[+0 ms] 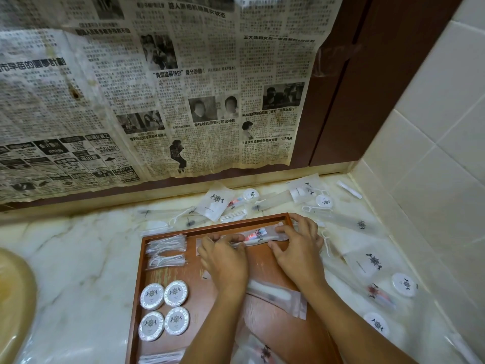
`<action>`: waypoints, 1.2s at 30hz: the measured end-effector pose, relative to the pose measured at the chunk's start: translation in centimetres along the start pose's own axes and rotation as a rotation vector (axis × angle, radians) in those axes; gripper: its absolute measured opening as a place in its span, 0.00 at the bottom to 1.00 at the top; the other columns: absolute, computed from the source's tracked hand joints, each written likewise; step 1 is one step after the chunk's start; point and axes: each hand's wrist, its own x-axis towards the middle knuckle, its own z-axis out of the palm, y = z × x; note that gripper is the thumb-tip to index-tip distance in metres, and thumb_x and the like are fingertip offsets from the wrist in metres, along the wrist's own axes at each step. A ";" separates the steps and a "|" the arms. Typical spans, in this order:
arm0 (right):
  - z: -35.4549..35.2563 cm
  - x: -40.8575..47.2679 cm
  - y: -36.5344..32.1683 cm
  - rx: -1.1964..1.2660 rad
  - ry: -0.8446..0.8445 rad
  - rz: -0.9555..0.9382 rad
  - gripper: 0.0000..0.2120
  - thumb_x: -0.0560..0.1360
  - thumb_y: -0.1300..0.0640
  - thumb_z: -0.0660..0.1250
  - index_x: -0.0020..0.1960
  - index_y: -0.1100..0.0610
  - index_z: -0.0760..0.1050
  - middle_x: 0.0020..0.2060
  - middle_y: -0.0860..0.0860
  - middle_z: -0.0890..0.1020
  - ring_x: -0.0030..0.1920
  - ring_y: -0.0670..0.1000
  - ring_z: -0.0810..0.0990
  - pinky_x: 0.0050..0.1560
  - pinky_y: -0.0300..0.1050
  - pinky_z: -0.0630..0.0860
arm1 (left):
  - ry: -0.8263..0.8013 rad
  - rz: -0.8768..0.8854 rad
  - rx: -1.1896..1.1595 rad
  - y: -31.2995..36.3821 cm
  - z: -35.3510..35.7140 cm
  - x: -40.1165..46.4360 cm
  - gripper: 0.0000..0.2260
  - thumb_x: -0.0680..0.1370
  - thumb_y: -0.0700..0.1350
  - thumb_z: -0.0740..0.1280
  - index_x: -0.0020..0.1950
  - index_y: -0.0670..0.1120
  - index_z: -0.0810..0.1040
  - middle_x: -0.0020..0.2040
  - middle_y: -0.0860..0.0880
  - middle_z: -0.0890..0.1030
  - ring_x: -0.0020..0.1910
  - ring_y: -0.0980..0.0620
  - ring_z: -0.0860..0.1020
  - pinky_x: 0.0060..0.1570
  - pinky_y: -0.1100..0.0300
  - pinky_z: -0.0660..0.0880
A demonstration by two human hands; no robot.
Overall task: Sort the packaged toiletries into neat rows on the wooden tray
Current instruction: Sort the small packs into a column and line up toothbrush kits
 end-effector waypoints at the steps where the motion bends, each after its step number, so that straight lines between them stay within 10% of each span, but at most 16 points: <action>1: 0.0 0.0 0.0 0.003 -0.002 -0.001 0.16 0.68 0.45 0.75 0.55 0.46 0.80 0.67 0.46 0.69 0.71 0.51 0.60 0.65 0.57 0.64 | -0.001 -0.001 -0.004 0.0 0.0 0.0 0.06 0.75 0.46 0.73 0.50 0.57 0.84 0.61 0.49 0.69 0.64 0.48 0.62 0.65 0.53 0.58; 36: -0.3 -0.1 -0.2 0.014 0.004 -0.001 0.12 0.67 0.49 0.75 0.51 0.47 0.81 0.66 0.46 0.70 0.70 0.51 0.61 0.65 0.58 0.65 | 0.116 0.227 0.225 -1.5 -0.9 0.0 0.10 0.75 0.52 0.71 0.55 0.53 0.80 0.62 0.46 0.72 0.65 0.45 0.66 0.64 0.47 0.63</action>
